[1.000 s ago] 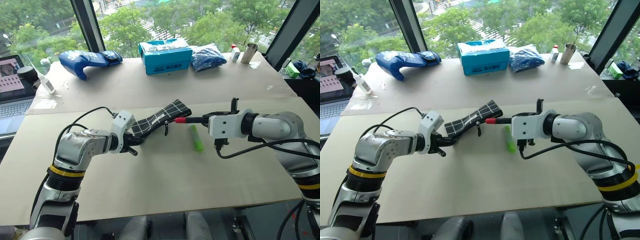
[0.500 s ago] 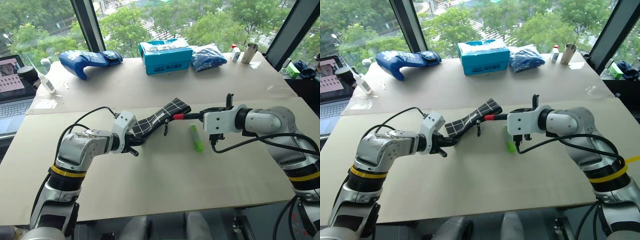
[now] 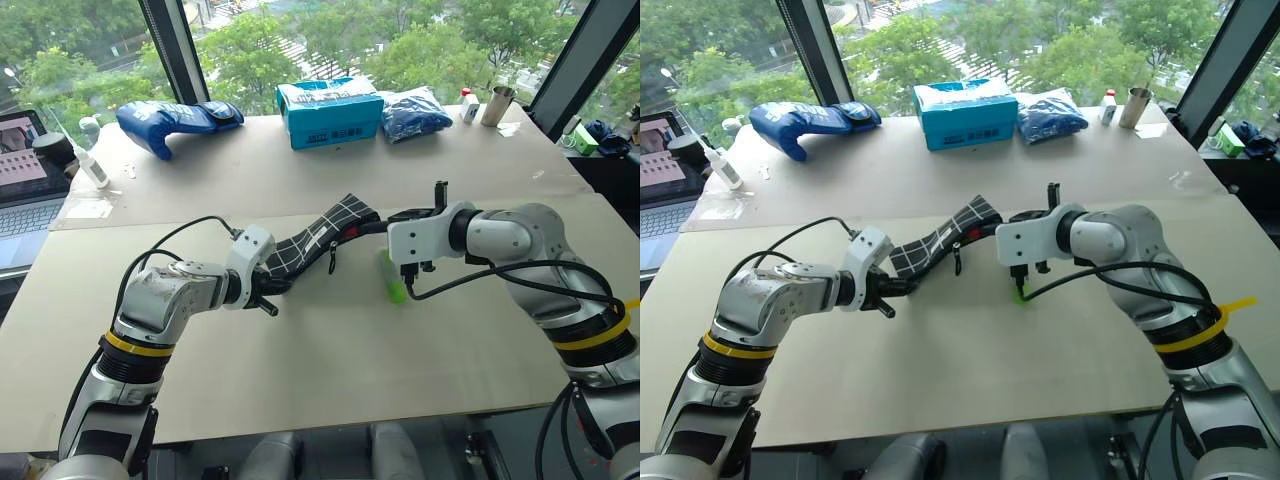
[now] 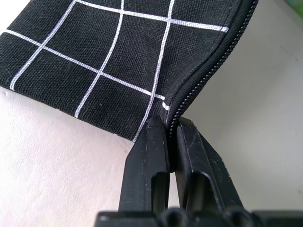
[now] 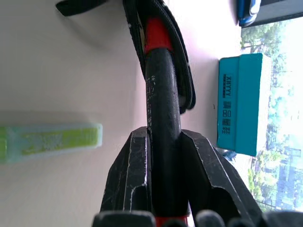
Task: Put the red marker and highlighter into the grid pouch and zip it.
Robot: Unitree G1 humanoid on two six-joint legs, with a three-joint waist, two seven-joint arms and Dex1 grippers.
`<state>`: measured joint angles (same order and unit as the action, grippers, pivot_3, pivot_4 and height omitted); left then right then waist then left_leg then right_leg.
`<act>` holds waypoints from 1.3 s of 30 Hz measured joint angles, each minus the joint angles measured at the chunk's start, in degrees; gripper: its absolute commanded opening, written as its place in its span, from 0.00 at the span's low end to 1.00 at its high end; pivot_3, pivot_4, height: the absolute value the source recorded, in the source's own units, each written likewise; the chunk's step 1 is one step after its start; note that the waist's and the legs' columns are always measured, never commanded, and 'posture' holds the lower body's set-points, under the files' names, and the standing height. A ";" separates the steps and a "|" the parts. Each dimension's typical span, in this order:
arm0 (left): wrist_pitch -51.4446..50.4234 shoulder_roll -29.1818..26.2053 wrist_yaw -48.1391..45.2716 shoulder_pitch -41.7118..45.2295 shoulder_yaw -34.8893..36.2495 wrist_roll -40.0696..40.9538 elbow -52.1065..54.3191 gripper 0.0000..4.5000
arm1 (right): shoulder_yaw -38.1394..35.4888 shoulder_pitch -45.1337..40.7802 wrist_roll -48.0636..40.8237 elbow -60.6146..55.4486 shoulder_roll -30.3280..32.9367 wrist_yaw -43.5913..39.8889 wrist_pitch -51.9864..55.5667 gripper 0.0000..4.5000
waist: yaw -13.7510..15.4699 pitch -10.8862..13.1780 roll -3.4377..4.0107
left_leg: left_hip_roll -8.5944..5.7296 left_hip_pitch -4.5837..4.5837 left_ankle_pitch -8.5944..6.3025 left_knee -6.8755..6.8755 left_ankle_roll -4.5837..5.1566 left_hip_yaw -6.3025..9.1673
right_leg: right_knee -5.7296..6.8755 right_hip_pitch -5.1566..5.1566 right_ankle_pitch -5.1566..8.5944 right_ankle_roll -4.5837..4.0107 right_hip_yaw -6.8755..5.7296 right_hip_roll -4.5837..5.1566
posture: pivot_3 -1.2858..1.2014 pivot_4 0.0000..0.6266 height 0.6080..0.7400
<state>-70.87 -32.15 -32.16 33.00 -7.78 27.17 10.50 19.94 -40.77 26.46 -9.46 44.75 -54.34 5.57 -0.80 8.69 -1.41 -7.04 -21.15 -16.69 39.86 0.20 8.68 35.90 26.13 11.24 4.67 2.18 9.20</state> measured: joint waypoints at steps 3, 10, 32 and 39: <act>0.06 -0.03 -0.03 0.00 -0.23 -0.12 -0.01 0.00 | 1.41 -0.55 2.68 -0.16 -1.45 -0.09 0.05 0.13 | -0.04 0.00 0.00 | 0.01 0.01 0.00 0.00 0.00 0.00 | 0.01 0.00 0.00 0.00 0.00 -0.01 | 0.52 0.24 1.00; 1.14 -0.10 -0.43 0.03 -1.14 -0.34 -0.28 0.00 | 8.05 -1.47 11.21 0.52 -6.52 2.28 -3.33 0.13 | -0.07 0.00 0.00 | 0.00 0.01 0.00 0.00 -0.01 0.00 | 0.04 0.02 0.00 0.00 0.00 -0.02 | 0.52 0.24 1.00; 2.03 -0.15 -1.67 0.11 -1.48 -1.68 -1.27 0.00 | 10.42 0.34 14.51 13.36 -13.96 10.58 -15.59 0.86 | -0.38 -0.02 0.02 | 0.03 0.09 0.05 -0.01 -0.09 0.01 | 0.08 0.00 -0.05 -0.08 0.03 -0.13 | 0.52 0.24 1.00; 2.17 0.37 -1.74 0.11 -1.46 -1.74 -1.23 0.00 | 8.20 0.72 10.01 13.46 -13.50 8.07 -15.11 0.93 | -0.30 -0.01 0.02 | 0.02 0.07 0.05 -0.01 -0.09 0.01 | 0.06 0.01 -0.05 -0.08 0.03 -0.12 | 0.52 0.24 1.00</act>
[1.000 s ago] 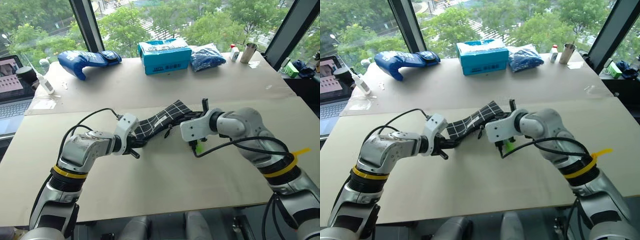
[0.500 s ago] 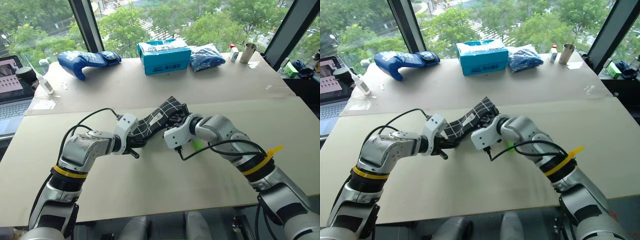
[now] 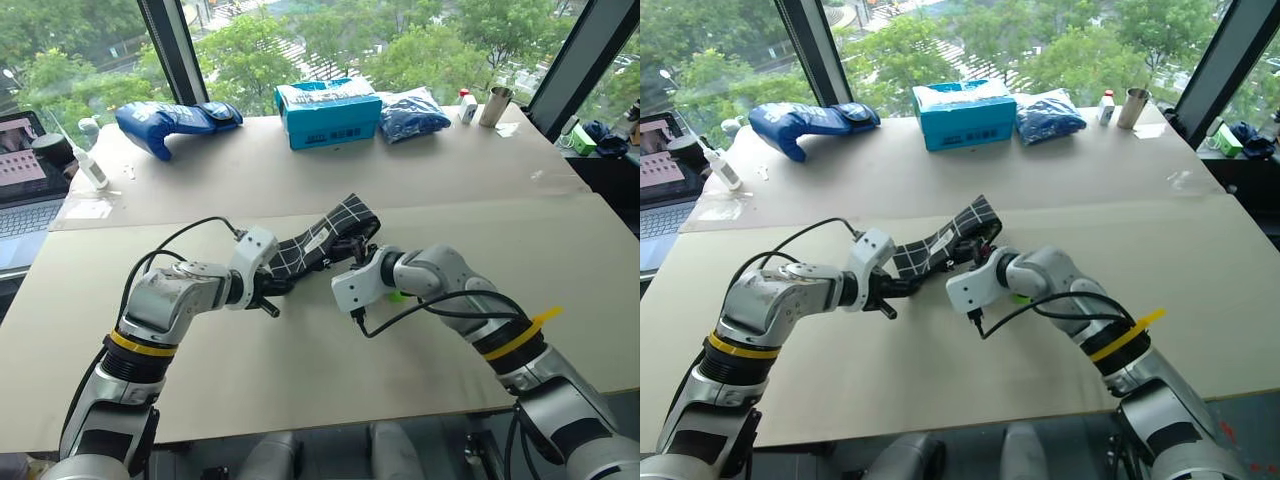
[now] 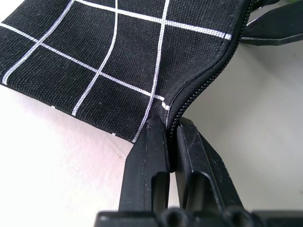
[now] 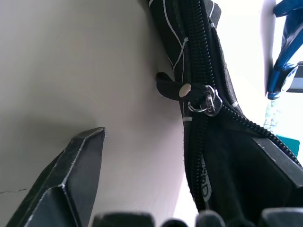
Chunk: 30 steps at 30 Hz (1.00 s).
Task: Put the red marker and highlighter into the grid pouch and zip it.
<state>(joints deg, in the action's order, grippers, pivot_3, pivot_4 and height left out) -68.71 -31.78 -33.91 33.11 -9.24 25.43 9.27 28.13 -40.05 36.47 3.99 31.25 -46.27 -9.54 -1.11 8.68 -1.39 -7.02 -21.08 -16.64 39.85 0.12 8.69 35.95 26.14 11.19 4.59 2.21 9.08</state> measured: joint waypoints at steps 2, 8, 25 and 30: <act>0.00 0.09 0.00 0.00 0.00 0.00 0.04 0.00 | -2.49 0.06 -3.35 -0.54 0.68 -1.61 1.91 0.93 | 0.09 0.00 0.00 | 0.01 -0.02 0.00 0.00 0.00 0.00 | -0.02 0.00 0.00 0.00 0.00 0.00 | 0.52 0.24 1.00; 0.01 0.28 0.03 -0.07 0.09 0.01 0.29 0.00 | -17.12 0.58 -18.92 -8.61 5.82 -8.51 12.58 0.93 | 0.30 0.00 0.00 | 0.03 -0.03 -0.01 -0.02 0.02 0.01 | -0.05 0.00 0.00 0.00 -0.01 0.01 | 0.52 0.24 1.00; 0.00 0.45 -0.67 -0.45 0.20 -0.04 0.11 0.00 | -27.95 15.43 -37.88 -31.15 -3.14 4.94 73.05 0.93 | 0.48 0.00 0.00 | 0.03 -0.02 -0.06 0.02 0.11 -0.15 | 0.04 0.02 -0.04 0.01 0.15 0.12 | 0.52 0.24 1.00; 0.00 0.42 -0.93 -0.38 0.15 -0.07 -0.04 0.00 | -25.11 14.41 -37.76 -31.07 -4.72 10.99 78.42 0.93 | 0.46 0.00 0.00 | 0.00 -0.01 -0.06 0.01 0.11 -0.15 | 0.03 0.02 -0.06 0.05 0.13 0.14 | 0.52 0.24 1.00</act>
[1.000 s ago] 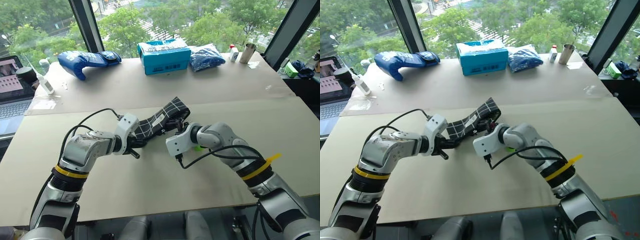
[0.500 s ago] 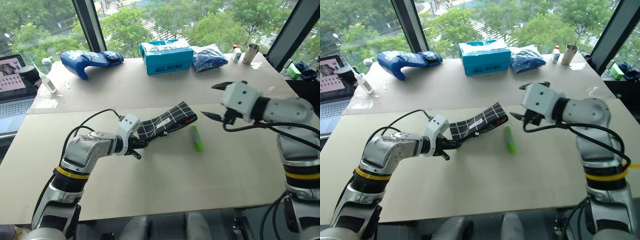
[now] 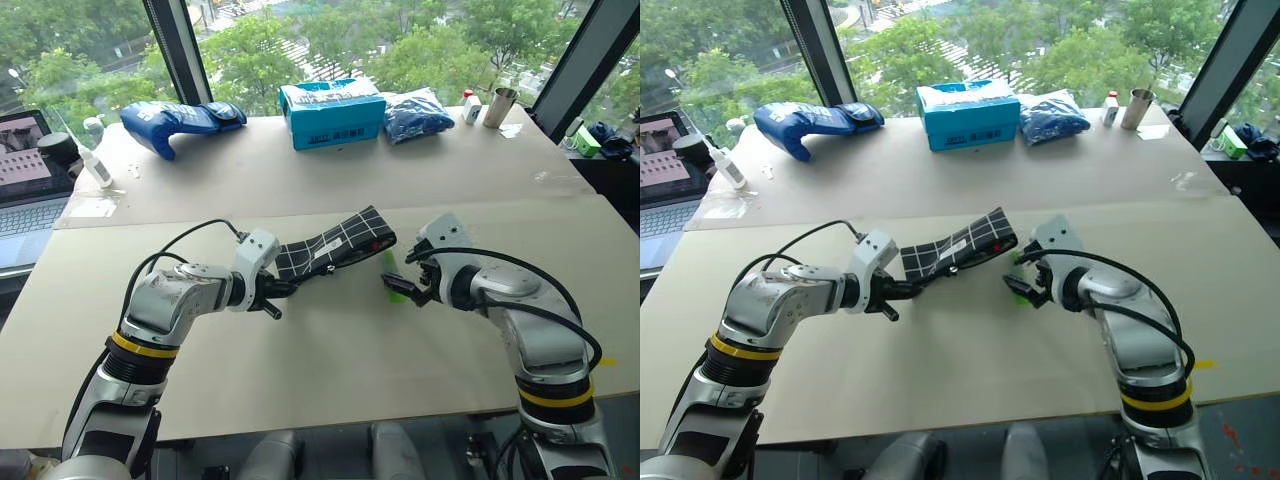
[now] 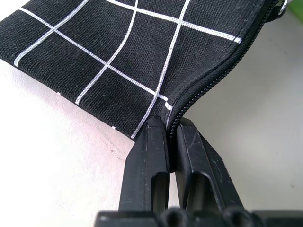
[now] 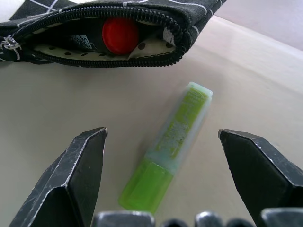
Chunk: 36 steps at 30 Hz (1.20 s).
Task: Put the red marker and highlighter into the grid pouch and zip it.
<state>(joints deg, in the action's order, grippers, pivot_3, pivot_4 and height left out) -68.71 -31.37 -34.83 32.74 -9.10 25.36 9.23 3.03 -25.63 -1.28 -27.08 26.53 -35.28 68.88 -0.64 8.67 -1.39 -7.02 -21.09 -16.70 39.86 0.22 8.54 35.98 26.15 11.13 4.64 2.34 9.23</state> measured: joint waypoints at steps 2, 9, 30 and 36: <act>-0.01 0.01 0.00 0.02 0.00 -0.01 0.00 0.00 | 1.05 0.16 -0.02 0.48 -0.05 1.73 0.07 0.93 | -0.03 0.00 0.00 | 0.00 0.01 0.00 0.00 0.00 0.00 | 0.00 0.00 0.00 0.00 0.00 0.00 | 0.52 0.24 1.00; -0.13 0.02 0.25 0.19 0.00 -0.07 -0.04 0.00 | 4.61 1.18 0.27 7.25 -3.07 7.55 -3.06 0.82 | -0.20 -0.05 -0.05 | 0.03 0.09 0.00 0.00 0.00 -0.01 | 0.01 -0.06 -0.01 -0.01 0.01 -0.03 | 0.52 0.24 1.00; -0.18 -1.15 0.31 0.72 -0.09 -0.68 -0.07 0.00 | 1.49 1.82 -1.64 13.11 18.45 -1.98 -24.56 0.23 | 0.14 0.04 -0.03 | -0.02 0.77 -0.15 -0.14 0.25 -0.07 | -0.46 -0.94 -0.01 0.19 -0.08 -0.04 | 0.52 0.24 1.00; -0.05 -1.92 -0.17 2.46 -0.42 -0.77 -0.29 0.00 | -4.89 1.43 -8.13 4.26 26.86 -14.64 -33.61 0.23 | -0.56 0.07 -0.05 | 0.65 0.78 -0.37 -0.13 0.21 -0.19 | -0.90 -1.06 -0.07 0.12 -0.07 -0.59 | 0.52 0.24 1.00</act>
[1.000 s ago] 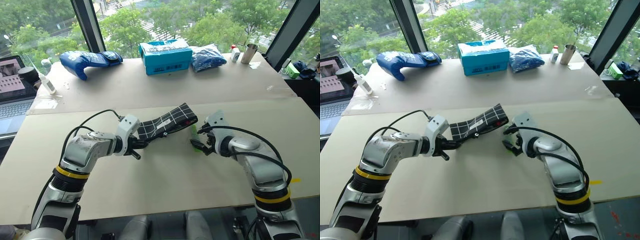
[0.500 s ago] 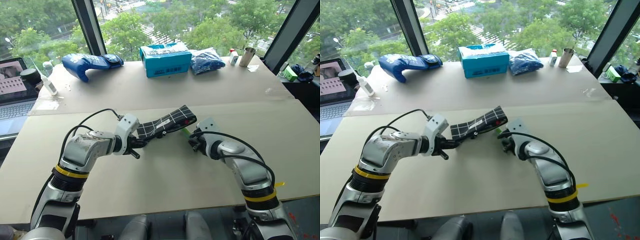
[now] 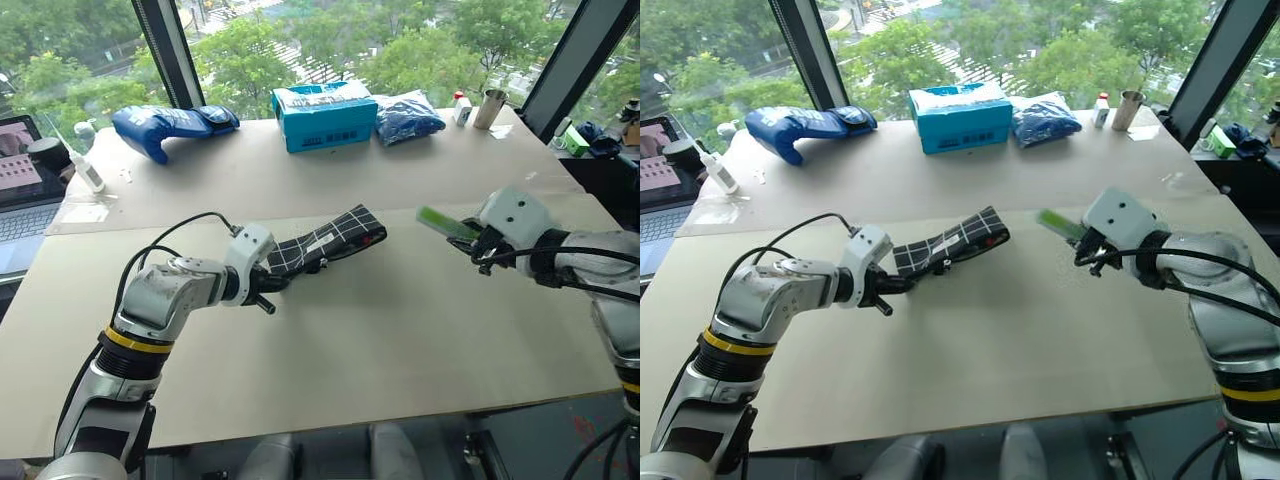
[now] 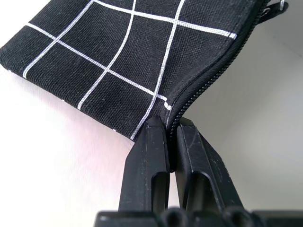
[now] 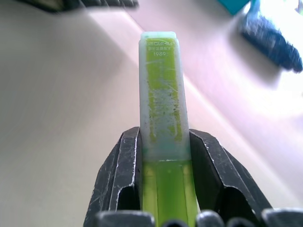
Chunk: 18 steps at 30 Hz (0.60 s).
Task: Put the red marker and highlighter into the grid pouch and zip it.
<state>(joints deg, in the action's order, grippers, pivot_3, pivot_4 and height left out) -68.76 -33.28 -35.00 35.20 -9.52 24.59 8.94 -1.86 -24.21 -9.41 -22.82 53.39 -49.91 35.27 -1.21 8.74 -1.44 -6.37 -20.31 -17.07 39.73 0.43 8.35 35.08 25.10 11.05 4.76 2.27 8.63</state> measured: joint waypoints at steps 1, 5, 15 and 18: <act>0.01 -0.08 -0.10 0.21 -0.05 -0.01 0.00 0.00 | 0.78 -0.28 -0.68 -0.73 -0.19 -0.61 -0.10 0.23 | 0.01 0.00 0.00 | 0.03 0.00 -0.01 0.00 0.00 -0.03 | -0.01 0.01 -0.01 -0.01 0.01 -0.03 | 0.52 0.24 1.00; -0.01 -0.92 -0.81 0.45 -0.60 0.01 0.01 0.00 | 5.59 -3.25 -0.67 -2.90 -1.51 -1.24 -0.32 0.23 | 0.29 0.02 0.00 | 0.10 -0.02 -0.02 -0.01 -0.01 -0.13 | -0.03 0.08 -0.06 -0.09 0.03 -0.09 | 0.52 0.24 1.00; -0.33 -2.47 -1.53 1.27 -0.67 0.04 0.25 0.00 | 14.21 -6.58 3.77 -2.87 -4.27 -0.47 -0.69 0.23 | 0.61 0.03 -0.01 | 0.11 -0.08 -0.04 -0.01 -0.01 -0.15 | -0.08 0.14 -0.08 -0.13 0.03 -0.11 | 0.52 0.24 1.00; -0.38 -2.47 -1.51 2.11 -0.67 0.04 0.31 0.00 | 15.06 -6.58 4.45 -2.88 -4.24 -0.94 -1.08 0.23 | 0.60 0.03 -0.01 | 0.11 -0.10 -0.04 -0.01 -0.02 -0.16 | -0.08 0.16 -0.08 -0.13 0.03 -0.11 | 0.52 0.24 1.00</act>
<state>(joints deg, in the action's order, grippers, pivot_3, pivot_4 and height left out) -69.15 -35.75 -36.51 37.31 -10.18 24.63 9.25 13.19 -30.79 -4.96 -25.70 49.15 -50.85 34.18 -0.61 8.77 -1.45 -6.26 -20.42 -17.11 39.71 0.41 8.19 35.00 25.26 10.97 4.63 2.30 8.52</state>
